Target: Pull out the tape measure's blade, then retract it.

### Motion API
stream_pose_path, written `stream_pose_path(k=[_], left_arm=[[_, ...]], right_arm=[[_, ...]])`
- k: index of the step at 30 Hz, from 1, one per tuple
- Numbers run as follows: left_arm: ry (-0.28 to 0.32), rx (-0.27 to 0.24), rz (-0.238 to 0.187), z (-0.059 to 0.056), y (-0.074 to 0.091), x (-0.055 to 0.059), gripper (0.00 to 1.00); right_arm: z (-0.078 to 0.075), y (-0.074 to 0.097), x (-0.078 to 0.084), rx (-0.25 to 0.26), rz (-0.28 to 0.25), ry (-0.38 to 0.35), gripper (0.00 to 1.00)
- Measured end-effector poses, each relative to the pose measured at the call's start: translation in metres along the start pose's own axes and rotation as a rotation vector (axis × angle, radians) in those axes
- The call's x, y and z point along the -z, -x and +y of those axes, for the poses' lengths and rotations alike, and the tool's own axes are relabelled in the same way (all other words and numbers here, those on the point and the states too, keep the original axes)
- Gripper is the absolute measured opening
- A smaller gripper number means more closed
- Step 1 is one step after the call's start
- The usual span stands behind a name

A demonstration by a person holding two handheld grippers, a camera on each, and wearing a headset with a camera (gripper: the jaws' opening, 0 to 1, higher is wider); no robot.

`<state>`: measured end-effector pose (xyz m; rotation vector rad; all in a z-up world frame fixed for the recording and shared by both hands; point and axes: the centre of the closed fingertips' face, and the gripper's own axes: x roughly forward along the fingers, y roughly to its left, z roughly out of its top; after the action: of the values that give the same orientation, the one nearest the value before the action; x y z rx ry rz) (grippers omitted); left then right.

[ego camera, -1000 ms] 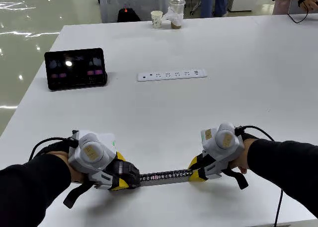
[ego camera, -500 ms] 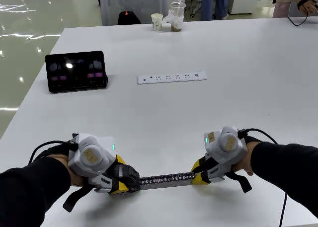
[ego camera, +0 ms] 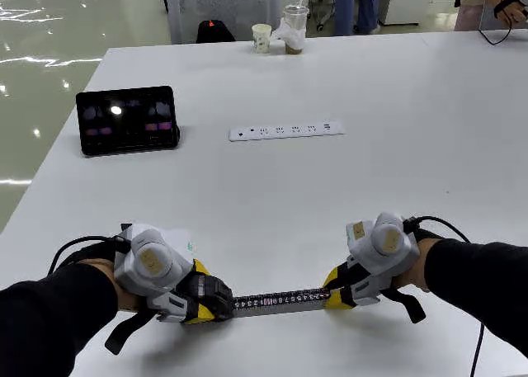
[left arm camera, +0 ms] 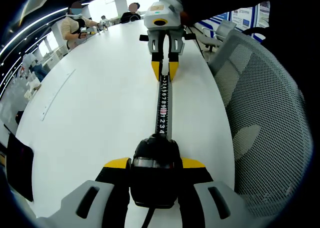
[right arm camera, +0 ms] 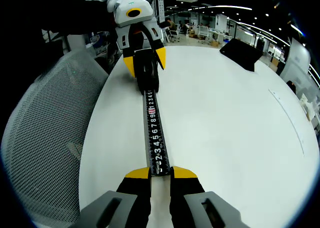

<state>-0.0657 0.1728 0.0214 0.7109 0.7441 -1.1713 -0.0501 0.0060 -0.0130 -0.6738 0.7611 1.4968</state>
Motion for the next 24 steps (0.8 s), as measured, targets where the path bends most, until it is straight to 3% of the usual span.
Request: stream_pose_path(k=[24], left_arm=[[-0.001, -0.005, 0.0, 0.0, 0.0, 0.0, 0.31]], right_arm=[[-0.004, 0.017, 0.021, 0.021, 0.018, -0.019, 0.1]])
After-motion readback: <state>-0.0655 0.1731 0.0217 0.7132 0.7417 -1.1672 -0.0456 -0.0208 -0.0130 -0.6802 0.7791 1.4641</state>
